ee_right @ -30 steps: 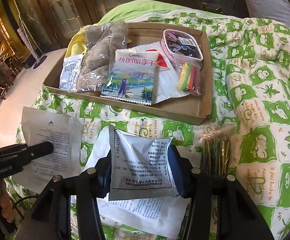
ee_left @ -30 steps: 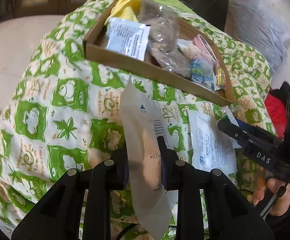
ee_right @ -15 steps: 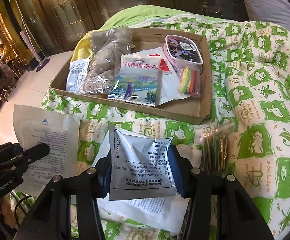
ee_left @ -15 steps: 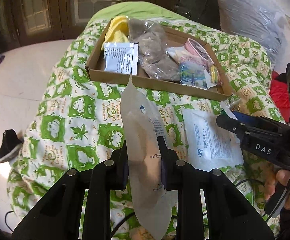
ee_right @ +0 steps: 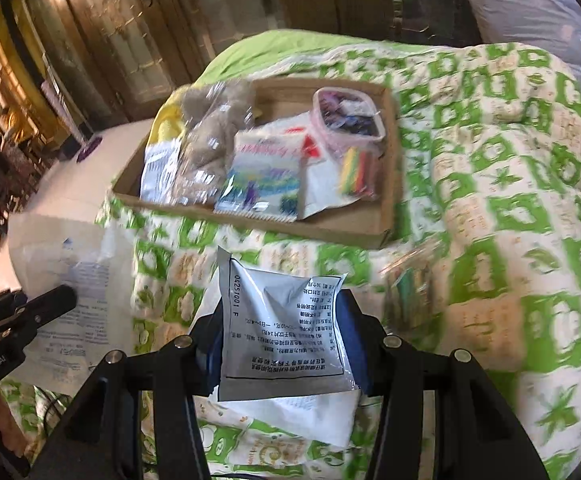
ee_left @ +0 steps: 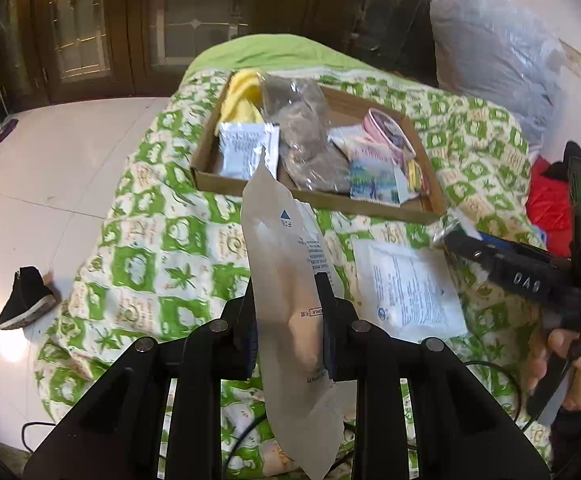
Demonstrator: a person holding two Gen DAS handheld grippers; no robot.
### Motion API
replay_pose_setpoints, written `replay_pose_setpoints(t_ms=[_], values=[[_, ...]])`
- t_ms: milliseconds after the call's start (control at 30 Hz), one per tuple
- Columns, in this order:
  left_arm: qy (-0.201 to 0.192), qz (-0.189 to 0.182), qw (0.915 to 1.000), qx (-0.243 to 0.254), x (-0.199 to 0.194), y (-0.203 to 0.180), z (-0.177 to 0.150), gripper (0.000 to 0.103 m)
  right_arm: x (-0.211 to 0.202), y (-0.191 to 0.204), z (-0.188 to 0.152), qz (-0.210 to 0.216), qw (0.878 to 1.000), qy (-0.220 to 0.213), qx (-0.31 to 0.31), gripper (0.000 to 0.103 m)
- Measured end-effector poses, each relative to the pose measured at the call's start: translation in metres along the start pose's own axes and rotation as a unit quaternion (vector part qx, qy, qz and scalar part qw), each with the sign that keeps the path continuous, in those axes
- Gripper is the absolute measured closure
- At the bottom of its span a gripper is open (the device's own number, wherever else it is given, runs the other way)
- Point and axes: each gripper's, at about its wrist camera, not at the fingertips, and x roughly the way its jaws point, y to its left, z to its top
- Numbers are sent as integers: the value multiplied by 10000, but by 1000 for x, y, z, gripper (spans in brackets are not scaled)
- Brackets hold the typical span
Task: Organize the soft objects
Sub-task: 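Lift the large white packet with left gripper while right lifts the grey-white sachet, then carry the white packet with left gripper while right carries the sachet over the tray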
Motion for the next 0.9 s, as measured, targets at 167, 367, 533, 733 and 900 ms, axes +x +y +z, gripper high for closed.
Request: replay_pose_setpoints(t_ms=[167, 367, 533, 733, 900], values=[[-56, 2, 9999, -104, -10, 8, 8, 79, -12, -18, 13, -60, 9998, -146, 158, 53], [-19, 10, 10000, -56, -7, 5, 15, 79, -14, -30, 21, -111, 9996, -130, 205, 53], [42, -52, 10000, -17, 0, -1, 23, 79, -8, -33, 24, -116, 9998, -15, 186, 53], [53, -200, 9998, -21, 5, -9, 45, 79, -1, -34, 38, -98, 9999, 79, 91, 53], [28, -338, 9994, -41, 7, -13, 63, 79, 3, -41, 62, -108, 9996, 245, -19, 53]])
